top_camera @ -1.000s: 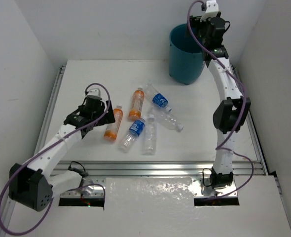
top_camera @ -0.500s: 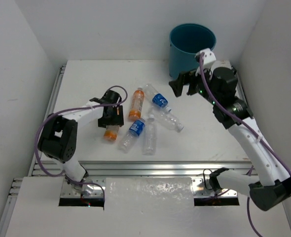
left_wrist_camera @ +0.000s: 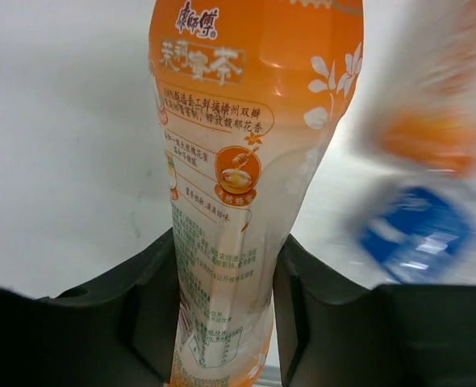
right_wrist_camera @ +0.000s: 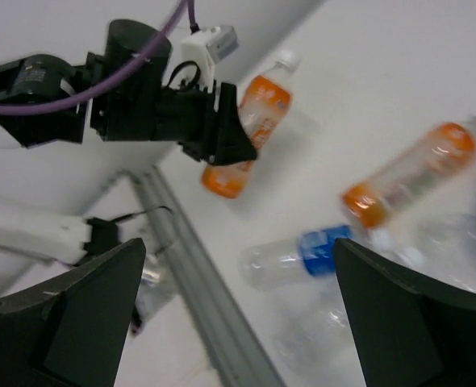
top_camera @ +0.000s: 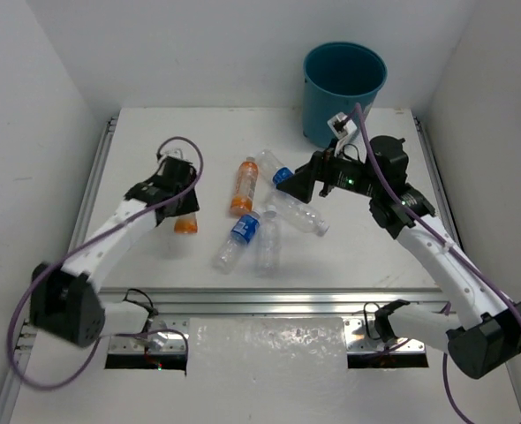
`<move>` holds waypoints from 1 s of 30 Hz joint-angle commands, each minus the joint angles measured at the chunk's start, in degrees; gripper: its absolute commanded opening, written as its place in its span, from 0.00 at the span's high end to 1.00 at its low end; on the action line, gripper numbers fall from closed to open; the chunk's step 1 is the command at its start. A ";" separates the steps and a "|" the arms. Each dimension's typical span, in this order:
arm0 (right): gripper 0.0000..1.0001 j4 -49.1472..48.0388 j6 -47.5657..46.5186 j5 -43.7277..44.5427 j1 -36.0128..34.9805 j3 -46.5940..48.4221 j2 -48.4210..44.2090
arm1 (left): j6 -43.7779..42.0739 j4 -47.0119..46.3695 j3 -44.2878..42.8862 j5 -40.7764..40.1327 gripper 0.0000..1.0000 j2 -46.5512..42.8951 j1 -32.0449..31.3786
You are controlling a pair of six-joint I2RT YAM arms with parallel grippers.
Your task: Put the plastic bottles in the bin
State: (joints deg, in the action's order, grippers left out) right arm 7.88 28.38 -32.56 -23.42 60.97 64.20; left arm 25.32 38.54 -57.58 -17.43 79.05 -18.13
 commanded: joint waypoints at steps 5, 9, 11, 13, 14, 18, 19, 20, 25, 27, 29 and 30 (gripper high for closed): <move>0.01 -29.22 18.28 -16.65 -3.03 -0.79 6.97 | -3.36 -14.52 -1.21 33.55 1.00 -21.82 -0.94; 0.01 -31.43 22.33 -20.53 -4.96 7.66 16.46 | 0.59 -21.75 -0.51 49.93 1.00 -23.67 -1.12; 0.01 -29.60 20.85 -18.96 -6.36 11.51 19.71 | 1.92 -23.51 0.01 53.62 1.00 -24.20 -1.12; 0.01 -27.57 19.96 -18.86 -7.86 14.86 22.26 | 2.54 -26.13 0.71 58.18 1.00 -24.46 -1.12; 0.01 -27.22 19.70 -18.60 -8.39 15.75 22.98 | 3.85 -27.02 1.24 58.99 1.00 -24.55 -1.12; 0.01 -25.72 17.85 -16.58 -11.55 18.83 25.09 | 5.35 -29.31 2.56 62.07 1.00 -23.50 -1.20; 0.07 -25.29 16.98 -16.05 -11.82 19.27 25.70 | 5.44 -29.84 2.91 62.69 1.00 -23.41 -1.21; 0.13 -24.59 16.54 -16.13 -12.17 19.80 26.14 | 5.70 -30.19 3.00 62.87 1.00 -23.32 -1.21; 0.86 -23.62 16.18 -16.40 -12.18 21.03 27.99 | 4.30 -29.76 0.90 61.55 0.76 -23.76 -1.12; 1.00 -22.04 13.56 -15.88 -12.18 21.73 27.99 | 2.38 -26.36 -0.33 57.81 0.54 -23.59 -1.12; 1.00 -17.23 10.13 -9.77 -11.48 23.04 26.95 | 0.27 -19.08 -3.14 47.74 0.04 -23.50 -1.12; 1.00 -15.54 6.55 -6.50 -10.95 23.92 26.59 | -1.40 -16.08 -4.19 41.92 0.00 -23.50 -1.12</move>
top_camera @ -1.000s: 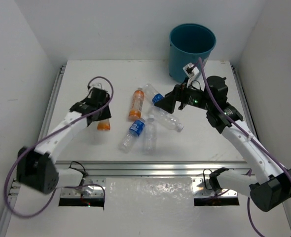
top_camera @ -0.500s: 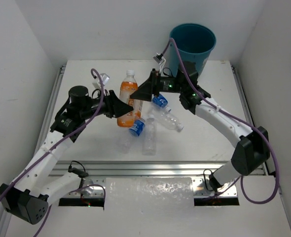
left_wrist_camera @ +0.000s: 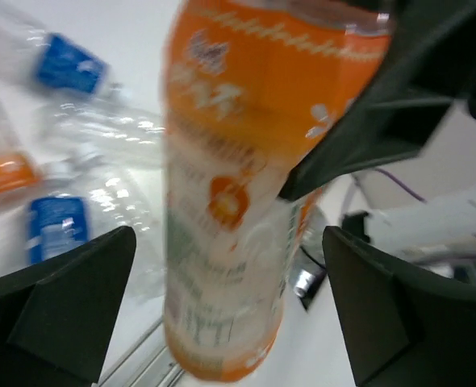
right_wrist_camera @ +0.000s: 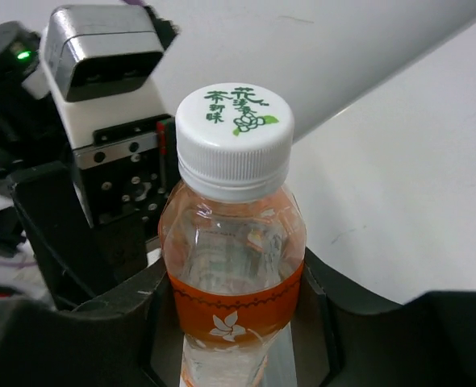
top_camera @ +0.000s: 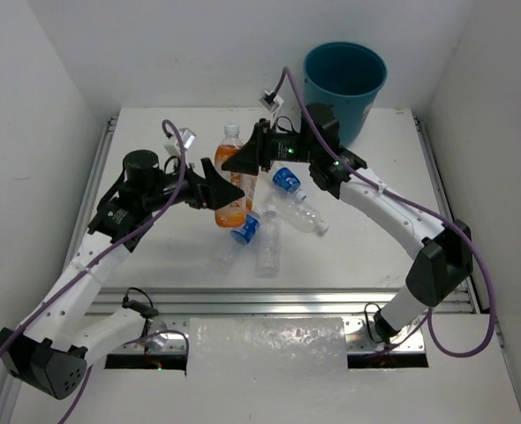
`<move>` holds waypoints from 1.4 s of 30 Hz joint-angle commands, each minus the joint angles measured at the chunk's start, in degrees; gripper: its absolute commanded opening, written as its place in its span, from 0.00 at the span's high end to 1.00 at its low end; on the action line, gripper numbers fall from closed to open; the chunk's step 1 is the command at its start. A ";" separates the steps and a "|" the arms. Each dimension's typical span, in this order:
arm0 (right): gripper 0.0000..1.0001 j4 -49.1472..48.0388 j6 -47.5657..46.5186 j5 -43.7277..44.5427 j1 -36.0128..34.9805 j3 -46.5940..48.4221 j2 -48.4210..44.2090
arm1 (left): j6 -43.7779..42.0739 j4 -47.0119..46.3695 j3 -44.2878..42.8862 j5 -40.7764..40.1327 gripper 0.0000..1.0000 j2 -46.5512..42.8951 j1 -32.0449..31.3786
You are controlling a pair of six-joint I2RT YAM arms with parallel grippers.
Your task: Put the plastic bottles in the bin
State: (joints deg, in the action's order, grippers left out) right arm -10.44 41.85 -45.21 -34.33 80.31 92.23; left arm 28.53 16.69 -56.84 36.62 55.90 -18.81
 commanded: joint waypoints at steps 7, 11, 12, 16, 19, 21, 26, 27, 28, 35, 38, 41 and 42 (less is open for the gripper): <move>1.00 15.00 -10.12 37.46 14.79 18.64 2.60 | -7.53 18.73 -4.09 -42.24 0.00 -1.58 -0.35; 1.00 13.61 -15.72 47.48 21.04 32.04 10.67 | -8.32 15.76 2.16 -41.28 0.00 -2.37 -0.35; 1.00 13.34 -20.35 49.50 21.32 35.23 14.96 | -8.75 15.22 4.35 -40.76 0.00 -2.11 -0.35; 1.00 6.08 -32.16 60.13 22.72 45.18 23.78 | -9.81 10.74 9.98 -32.07 0.00 -2.02 -0.35; 1.00 0.61 -35.60 61.12 24.65 46.25 26.94 | -9.64 8.19 11.66 -28.10 0.00 -2.90 -0.53; 1.00 -0.46 -34.73 60.86 26.41 46.25 28.09 | -10.95 8.01 11.14 -26.61 0.00 -2.55 -0.53; 0.05 -2.31 -37.27 59.19 27.47 45.81 31.26 | -12.80 5.38 12.10 -16.79 0.00 0.17 -0.62; 0.01 -2.05 -37.62 58.92 27.47 45.90 31.26 | -12.98 5.11 12.02 -15.80 0.00 0.52 -0.62; 0.01 -1.35 -37.71 58.57 27.47 46.42 31.17 | -13.06 4.67 11.84 -15.53 0.00 1.14 -0.62; 0.01 9.29 -34.20 59.62 24.67 42.50 21.63 | -11.49 10.02 5.27 -27.11 0.00 12.90 -3.77; 0.01 9.98 -36.21 59.54 21.24 33.60 15.11 | -10.43 12.22 3.14 -30.91 0.02 19.67 -5.18; 0.01 22.27 -35.17 56.40 17.90 30.36 8.97 | -10.69 12.14 3.66 -29.95 0.03 21.36 -6.50; 0.01 23.00 -34.90 55.24 16.59 24.77 6.67 | -10.78 11.62 4.10 -28.98 0.03 21.44 -7.37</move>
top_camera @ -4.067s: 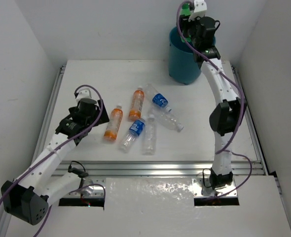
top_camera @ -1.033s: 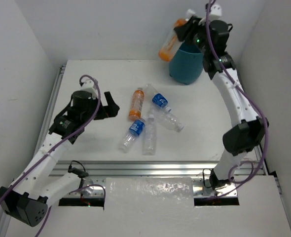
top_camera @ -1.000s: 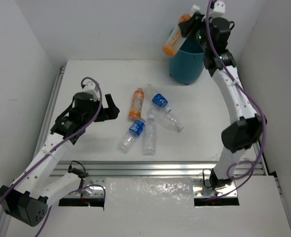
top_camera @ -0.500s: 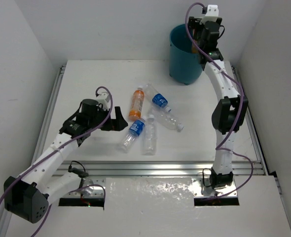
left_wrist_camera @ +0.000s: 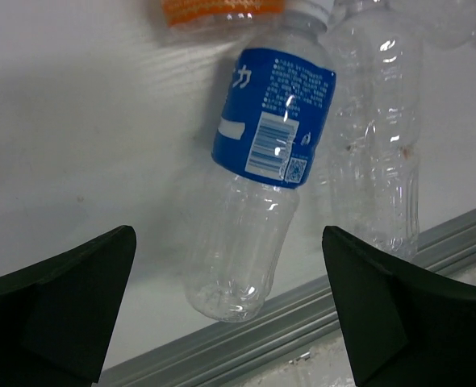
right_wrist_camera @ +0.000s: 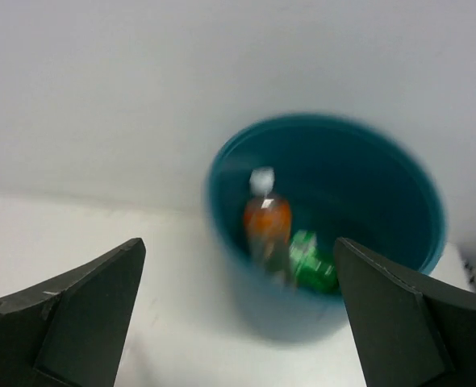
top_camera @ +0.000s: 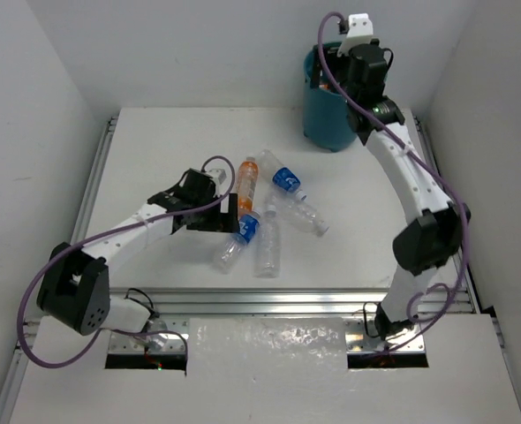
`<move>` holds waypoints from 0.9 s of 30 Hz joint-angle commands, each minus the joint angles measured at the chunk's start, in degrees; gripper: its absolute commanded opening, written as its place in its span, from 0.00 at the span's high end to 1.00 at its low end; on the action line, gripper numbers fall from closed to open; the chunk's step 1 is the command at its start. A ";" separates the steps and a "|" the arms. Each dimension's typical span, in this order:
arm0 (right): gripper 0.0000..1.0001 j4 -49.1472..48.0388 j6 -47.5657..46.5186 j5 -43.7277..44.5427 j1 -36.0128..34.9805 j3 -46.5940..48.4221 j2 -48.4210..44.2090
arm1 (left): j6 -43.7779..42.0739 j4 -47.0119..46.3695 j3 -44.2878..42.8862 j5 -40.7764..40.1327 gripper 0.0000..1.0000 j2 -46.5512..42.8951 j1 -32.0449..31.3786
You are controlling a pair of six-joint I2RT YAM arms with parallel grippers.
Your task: Put the plastic bottles in the bin
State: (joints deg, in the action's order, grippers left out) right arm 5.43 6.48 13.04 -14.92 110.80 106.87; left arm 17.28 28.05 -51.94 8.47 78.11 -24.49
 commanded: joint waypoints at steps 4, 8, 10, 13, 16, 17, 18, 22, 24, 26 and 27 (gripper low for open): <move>0.01 6.09 8.26 -10.21 -3.63 -22.44 -19.13 | 0.56 0.33 -0.18 -0.65 0.05 1.08 -4.07; 0.01 3.10 12.94 -15.93 -4.50 -34.58 -26.88 | 1.88 2.79 -0.26 -5.30 0.10 5.55 -6.71; 0.01 2.22 14.43 -17.77 -4.94 -39.51 -30.13 | 2.76 3.32 -0.09 -7.84 0.12 7.14 -7.50; 0.01 1.95 14.35 -18.49 -5.56 -42.51 -32.42 | 3.55 4.38 -0.26 -11.62 0.18 9.60 -9.17; 0.01 2.92 13.91 -17.96 -5.74 -43.65 -33.65 | 3.55 4.47 -0.70 -11.81 0.23 10.40 -10.14; 0.01 2.74 14.08 -17.35 -5.74 -44.61 -33.92 | 3.55 4.21 -0.79 -11.72 0.25 10.66 -10.66; 0.01 2.74 14.35 -17.26 -5.82 -45.06 -34.18 | 3.81 4.20 -1.14 -11.55 0.28 10.84 -11.01; 0.01 2.65 15.05 -17.69 -5.91 -47.17 -35.15 | 4.78 3.76 -1.41 -11.46 0.54 12.07 -12.60; 0.01 2.74 15.23 -18.13 -5.82 -47.69 -35.24 | 5.39 4.02 -1.67 -11.81 0.61 12.86 -13.65; 0.01 2.92 15.14 -18.31 -5.91 -47.79 -35.33 | 6.18 4.72 -1.85 -13.21 0.62 13.21 -14.53; 0.01 2.92 15.23 -18.22 -5.91 -47.79 -35.41 | 6.36 4.90 -1.85 -13.39 0.62 13.04 -14.88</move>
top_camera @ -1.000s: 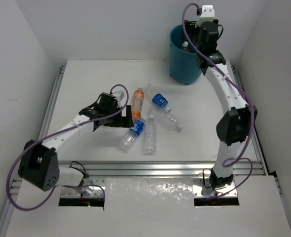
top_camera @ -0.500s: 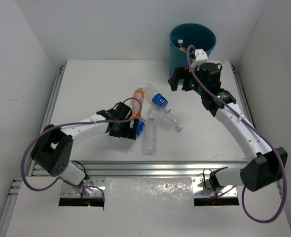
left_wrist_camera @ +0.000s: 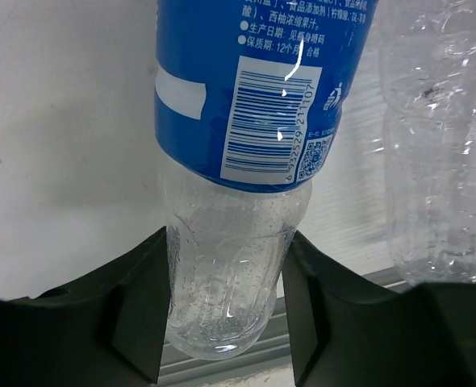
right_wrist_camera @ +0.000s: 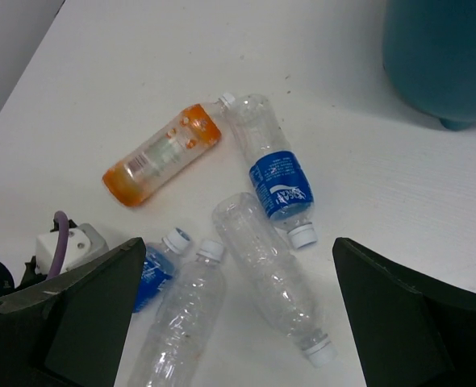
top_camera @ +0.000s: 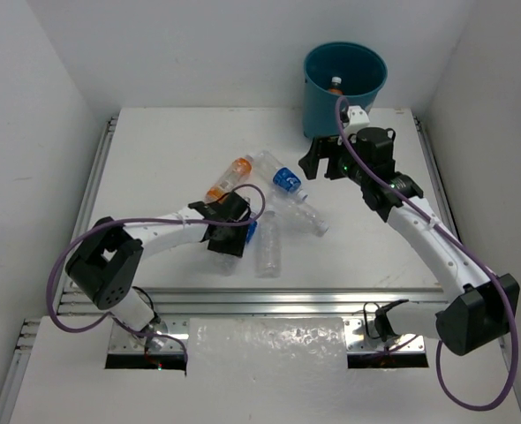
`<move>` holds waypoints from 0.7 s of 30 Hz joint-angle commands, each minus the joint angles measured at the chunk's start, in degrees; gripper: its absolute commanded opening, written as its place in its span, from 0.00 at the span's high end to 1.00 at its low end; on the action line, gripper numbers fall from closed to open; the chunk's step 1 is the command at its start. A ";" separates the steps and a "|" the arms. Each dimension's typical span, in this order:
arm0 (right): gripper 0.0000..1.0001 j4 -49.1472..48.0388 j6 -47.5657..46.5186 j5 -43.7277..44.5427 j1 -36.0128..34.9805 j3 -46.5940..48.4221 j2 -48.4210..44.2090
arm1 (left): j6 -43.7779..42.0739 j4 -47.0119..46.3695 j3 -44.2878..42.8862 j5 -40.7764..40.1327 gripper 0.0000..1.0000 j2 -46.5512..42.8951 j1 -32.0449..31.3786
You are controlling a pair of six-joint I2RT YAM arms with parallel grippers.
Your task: Put the plastic bottles in the bin
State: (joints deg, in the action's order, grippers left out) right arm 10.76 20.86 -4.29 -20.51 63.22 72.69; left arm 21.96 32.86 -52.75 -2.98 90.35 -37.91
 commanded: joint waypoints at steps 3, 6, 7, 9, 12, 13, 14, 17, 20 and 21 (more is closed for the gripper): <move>0.01 -2.50 1.20 -1.24 -0.32 -0.55 -1.23 | 1.95 0.62 -1.39 -1.94 0.67 -0.51 -2.60; 0.01 -2.76 2.16 -3.60 -0.32 -0.90 -0.97 | 2.04 2.20 -3.14 -2.20 0.82 -1.66 -3.92; 0.01 -3.29 2.69 -4.49 -0.32 -1.08 -0.79 | 2.30 3.60 -3.76 -2.81 0.88 -2.97 -4.45; 0.01 -4.34 4.36 -7.20 -0.23 -1.96 -0.53 | 3.35 5.54 -6.39 -4.83 0.99 -4.56 -4.63; 0.01 -6.89 8.22 -12.48 -0.32 -3.27 -0.53 | 5.28 10.28 -11.13 -10.36 1.00 -8.07 -4.63; 0.01 -9.42 10.75 -15.71 -0.32 -4.58 -0.61 | 6.07 12.73 -13.41 -12.81 1.00 -9.47 -4.63; 0.01 -10.58 12.52 -17.48 -0.32 -5.47 -0.70 | 6.26 13.45 -14.39 -13.53 1.00 -10.18 -4.63; 0.01 -19.01 20.75 -24.08 -0.32 -8.46 -0.18 | 5.21 12.85 -16.24 -12.06 1.00 -13.61 -4.63; 0.01 -28.58 29.65 -28.65 -0.32 -11.88 0.61 | 2.66 5.13 -13.96 -4.60 1.00 -18.79 -4.63; 0.01 -32.35 31.50 -29.62 -0.32 -12.42 0.96 | 2.22 0.76 -13.17 -2.57 1.00 -21.59 -4.63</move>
State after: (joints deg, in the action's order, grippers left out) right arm -6.68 41.43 -26.30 -20.51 52.14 73.08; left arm 25.76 41.04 -67.00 -10.76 73.73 -42.30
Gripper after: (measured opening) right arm 0.986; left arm 0.470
